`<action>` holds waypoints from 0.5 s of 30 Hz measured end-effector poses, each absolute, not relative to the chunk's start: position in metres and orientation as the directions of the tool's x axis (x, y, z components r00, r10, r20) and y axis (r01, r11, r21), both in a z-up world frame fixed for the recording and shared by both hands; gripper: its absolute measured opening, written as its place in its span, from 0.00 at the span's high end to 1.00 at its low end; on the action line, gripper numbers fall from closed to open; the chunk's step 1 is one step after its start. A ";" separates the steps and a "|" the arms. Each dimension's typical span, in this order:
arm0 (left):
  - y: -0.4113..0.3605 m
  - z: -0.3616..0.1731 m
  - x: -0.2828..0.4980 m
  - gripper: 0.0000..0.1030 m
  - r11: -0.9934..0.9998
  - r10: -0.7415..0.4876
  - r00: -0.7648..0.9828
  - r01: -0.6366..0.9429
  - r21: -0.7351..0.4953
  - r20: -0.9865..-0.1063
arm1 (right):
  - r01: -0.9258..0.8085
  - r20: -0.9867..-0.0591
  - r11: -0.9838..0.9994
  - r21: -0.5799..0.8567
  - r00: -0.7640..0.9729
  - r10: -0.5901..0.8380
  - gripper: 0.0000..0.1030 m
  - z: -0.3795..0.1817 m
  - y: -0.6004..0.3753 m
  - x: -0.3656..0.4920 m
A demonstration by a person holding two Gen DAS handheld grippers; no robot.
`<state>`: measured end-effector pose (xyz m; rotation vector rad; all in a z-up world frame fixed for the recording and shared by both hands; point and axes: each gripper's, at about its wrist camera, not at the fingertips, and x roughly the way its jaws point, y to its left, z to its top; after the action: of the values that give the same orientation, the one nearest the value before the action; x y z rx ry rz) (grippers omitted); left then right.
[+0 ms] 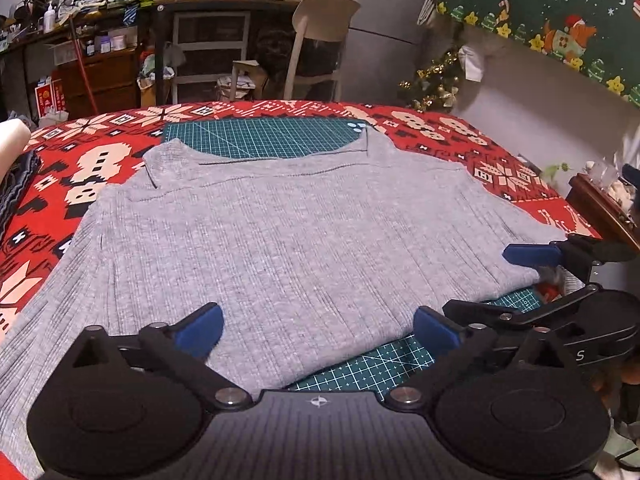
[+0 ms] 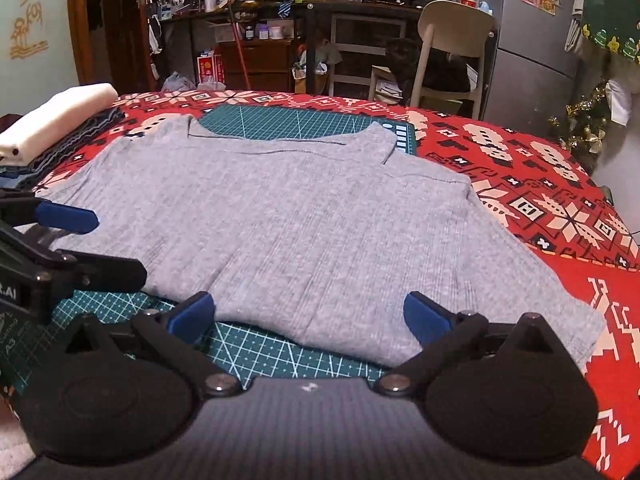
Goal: Fold clothes
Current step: 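Open both tools and release the shirt flat on the mat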
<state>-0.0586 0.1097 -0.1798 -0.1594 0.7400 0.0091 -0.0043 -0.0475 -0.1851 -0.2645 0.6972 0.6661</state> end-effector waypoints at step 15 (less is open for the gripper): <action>0.110 -0.177 -0.053 0.00 0.989 -0.069 0.700 -0.044 -0.138 -0.711 | -0.723 -0.669 0.691 -0.022 0.524 0.527 0.01 -0.187 -0.053 0.000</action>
<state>-0.0534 0.1097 -0.1774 -0.1489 0.7961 -0.0139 -0.0002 -0.0531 -0.1868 -0.3156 0.6827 0.7627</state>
